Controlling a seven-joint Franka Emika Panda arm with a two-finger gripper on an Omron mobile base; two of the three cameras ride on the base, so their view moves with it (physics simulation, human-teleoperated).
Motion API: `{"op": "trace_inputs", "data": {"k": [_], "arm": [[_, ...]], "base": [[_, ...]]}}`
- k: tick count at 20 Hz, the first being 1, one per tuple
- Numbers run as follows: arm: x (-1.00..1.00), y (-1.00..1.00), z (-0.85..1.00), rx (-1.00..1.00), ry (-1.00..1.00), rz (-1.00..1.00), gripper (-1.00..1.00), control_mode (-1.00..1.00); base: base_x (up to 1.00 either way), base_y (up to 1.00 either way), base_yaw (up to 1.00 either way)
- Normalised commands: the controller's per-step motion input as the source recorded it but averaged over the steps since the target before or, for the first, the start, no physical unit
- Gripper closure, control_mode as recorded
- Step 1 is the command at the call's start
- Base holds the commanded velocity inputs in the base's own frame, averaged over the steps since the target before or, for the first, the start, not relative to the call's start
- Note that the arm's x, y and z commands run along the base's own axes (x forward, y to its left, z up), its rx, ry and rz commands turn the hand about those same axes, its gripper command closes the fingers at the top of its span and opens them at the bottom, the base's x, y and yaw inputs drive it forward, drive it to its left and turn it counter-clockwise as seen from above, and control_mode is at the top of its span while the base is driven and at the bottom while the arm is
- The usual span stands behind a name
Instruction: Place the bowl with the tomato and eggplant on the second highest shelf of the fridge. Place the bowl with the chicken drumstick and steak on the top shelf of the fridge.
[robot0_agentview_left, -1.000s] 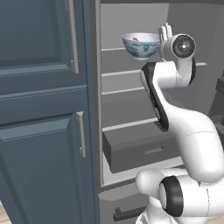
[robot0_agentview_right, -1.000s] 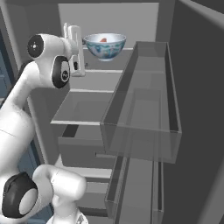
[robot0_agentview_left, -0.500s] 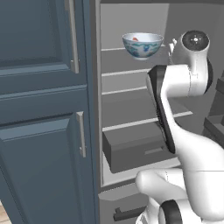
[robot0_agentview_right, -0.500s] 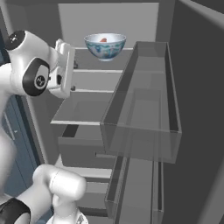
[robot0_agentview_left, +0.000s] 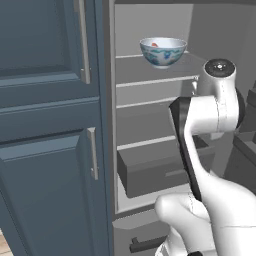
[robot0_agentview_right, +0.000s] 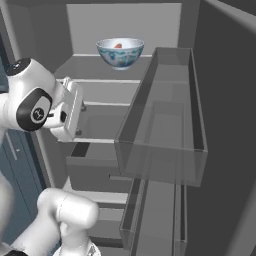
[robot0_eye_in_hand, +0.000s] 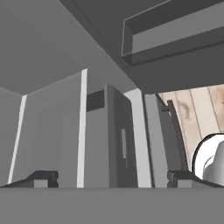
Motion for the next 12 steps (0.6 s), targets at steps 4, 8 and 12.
{"op": "trace_inputs", "data": {"k": [4, 8, 12], "arm": [[0.0, 0.0, 0.0, 0.0, 0.0, 0.0, -1.0, 1.0], [0.0, 0.0, 0.0, 0.0, 0.0, 0.0, -1.0, 1.0], [0.0, 0.0, 0.0, 0.0, 0.0, 0.0, -1.0, 1.0]], "base": [[-1.0, 0.25, 0.18], [-1.0, 0.37, 0.06], [-1.0, 0.06, -0.21]]}}
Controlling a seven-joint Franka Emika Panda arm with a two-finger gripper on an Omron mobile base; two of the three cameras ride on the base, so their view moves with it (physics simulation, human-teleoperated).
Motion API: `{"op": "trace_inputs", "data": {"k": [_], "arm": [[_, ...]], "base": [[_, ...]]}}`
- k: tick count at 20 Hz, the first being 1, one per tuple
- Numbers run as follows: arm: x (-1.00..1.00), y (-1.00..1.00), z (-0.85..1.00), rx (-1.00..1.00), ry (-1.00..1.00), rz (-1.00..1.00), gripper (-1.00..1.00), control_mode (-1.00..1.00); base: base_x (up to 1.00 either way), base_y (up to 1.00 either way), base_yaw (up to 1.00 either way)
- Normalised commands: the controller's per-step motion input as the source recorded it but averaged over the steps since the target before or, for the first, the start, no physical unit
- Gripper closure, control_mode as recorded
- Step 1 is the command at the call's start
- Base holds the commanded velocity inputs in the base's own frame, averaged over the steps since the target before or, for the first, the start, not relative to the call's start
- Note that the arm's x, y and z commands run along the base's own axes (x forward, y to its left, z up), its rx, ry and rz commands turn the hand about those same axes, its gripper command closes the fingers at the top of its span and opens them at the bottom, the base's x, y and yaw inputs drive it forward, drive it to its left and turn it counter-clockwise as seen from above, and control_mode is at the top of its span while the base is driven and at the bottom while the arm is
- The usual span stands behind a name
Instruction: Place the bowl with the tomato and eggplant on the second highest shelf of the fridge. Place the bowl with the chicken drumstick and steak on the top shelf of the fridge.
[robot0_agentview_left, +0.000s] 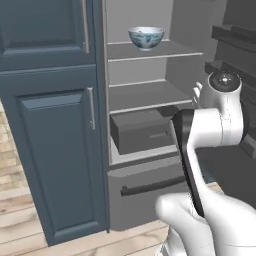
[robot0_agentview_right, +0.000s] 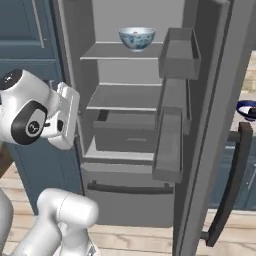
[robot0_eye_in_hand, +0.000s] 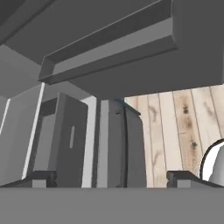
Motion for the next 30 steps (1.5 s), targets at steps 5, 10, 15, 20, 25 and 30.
{"op": "trace_inputs", "data": {"k": [5, 10, 15, 20, 25, 30], "arm": [[0.0, 0.0, 0.0, 0.0, 0.0, 0.0, -1.0, 1.0], [0.0, 0.0, 0.0, 0.0, 0.0, 0.0, -1.0, 1.0], [0.0, 0.0, 0.0, 0.0, 0.0, 0.0, -1.0, 1.0], [0.0, 0.0, 0.0, 0.0, 0.0, 0.0, -1.0, 1.0], [0.0, 0.0, 0.0, 0.0, 0.0, 0.0, -1.0, 1.0], [0.0, 0.0, 0.0, 0.0, 0.0, 0.0, -1.0, 1.0]], "base": [[-1.0, -0.06, -0.35], [-1.0, 0.0, -0.63], [-0.81, -0.64, -0.54], [0.06, -1.0, -0.32], [0.84, -1.0, 0.04], [1.0, -0.95, 0.14]]}}
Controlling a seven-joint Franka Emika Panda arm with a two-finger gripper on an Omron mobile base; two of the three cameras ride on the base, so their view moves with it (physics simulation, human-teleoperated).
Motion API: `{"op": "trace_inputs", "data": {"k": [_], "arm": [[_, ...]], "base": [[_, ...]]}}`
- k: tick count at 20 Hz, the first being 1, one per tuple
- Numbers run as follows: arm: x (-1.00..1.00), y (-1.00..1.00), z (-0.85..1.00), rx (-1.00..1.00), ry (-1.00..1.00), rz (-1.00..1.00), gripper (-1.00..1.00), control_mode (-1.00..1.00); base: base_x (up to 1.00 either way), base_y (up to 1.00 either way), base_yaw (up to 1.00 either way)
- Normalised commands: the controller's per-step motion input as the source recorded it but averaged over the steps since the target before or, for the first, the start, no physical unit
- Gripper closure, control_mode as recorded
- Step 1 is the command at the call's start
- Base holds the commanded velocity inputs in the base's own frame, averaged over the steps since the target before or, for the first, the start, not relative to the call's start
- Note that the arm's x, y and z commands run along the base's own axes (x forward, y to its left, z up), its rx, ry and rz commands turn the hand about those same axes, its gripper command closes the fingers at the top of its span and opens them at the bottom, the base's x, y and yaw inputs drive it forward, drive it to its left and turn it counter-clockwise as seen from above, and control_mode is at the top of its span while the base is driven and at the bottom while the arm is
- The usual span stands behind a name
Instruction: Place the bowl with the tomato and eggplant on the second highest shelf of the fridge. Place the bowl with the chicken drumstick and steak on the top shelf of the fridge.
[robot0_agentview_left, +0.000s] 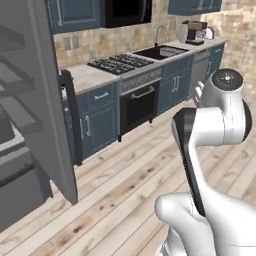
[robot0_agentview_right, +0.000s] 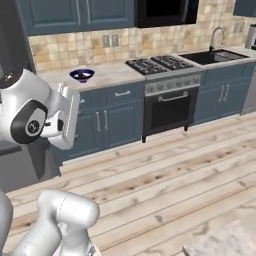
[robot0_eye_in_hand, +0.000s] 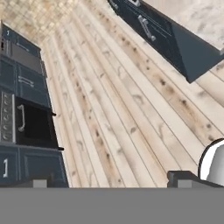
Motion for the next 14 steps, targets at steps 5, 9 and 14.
{"op": "trace_inputs", "data": {"k": [5, 9, 14], "arm": [[0.0, 0.0, 0.0, 0.0, 0.0, 0.0, -1.0, 1.0], [0.0, 0.0, 0.0, 0.0, 0.0, 0.0, -1.0, 1.0], [0.0, 0.0, 0.0, 0.0, 0.0, 0.0, -1.0, 1.0]], "base": [[1.0, -0.12, 0.32], [1.0, 0.09, 0.36], [1.0, -0.47, 0.32]]}}
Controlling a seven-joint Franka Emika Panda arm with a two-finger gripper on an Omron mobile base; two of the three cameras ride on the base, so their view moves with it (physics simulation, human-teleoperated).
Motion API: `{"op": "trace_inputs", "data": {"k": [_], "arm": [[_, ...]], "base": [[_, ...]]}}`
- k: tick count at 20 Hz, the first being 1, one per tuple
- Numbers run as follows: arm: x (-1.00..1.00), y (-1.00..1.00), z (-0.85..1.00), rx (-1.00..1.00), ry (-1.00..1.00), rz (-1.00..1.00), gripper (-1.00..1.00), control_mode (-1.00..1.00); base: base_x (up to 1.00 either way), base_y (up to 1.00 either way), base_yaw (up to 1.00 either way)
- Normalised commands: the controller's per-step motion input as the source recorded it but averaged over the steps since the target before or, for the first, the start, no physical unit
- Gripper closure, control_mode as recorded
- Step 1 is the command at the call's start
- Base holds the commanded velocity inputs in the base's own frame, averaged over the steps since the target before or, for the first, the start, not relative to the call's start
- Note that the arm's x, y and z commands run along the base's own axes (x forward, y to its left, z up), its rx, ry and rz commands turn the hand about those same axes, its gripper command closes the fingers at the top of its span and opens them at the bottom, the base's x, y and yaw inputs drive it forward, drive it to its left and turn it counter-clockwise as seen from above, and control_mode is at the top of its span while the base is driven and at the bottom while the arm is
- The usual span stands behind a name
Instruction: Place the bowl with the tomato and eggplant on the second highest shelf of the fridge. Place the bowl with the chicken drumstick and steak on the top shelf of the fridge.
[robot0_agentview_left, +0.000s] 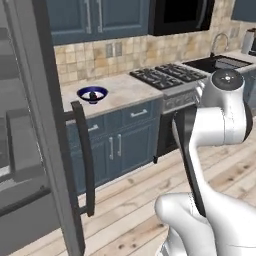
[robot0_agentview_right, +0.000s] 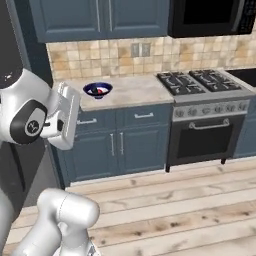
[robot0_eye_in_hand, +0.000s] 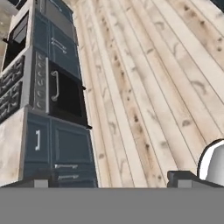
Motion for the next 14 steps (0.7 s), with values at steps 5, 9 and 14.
{"op": "trace_inputs", "data": {"k": [5, 9, 14], "arm": [[0.0, 0.0, 0.0, 0.0, 0.0, 0.0, -1.0, 1.0], [0.0, 0.0, 0.0, 0.0, 0.0, 0.0, -1.0, 1.0], [0.0, 0.0, 0.0, 0.0, 0.0, 0.0, -1.0, 1.0]], "base": [[1.0, -0.58, 0.41], [1.0, -0.15, 0.49], [1.0, 0.0, 0.48]]}}
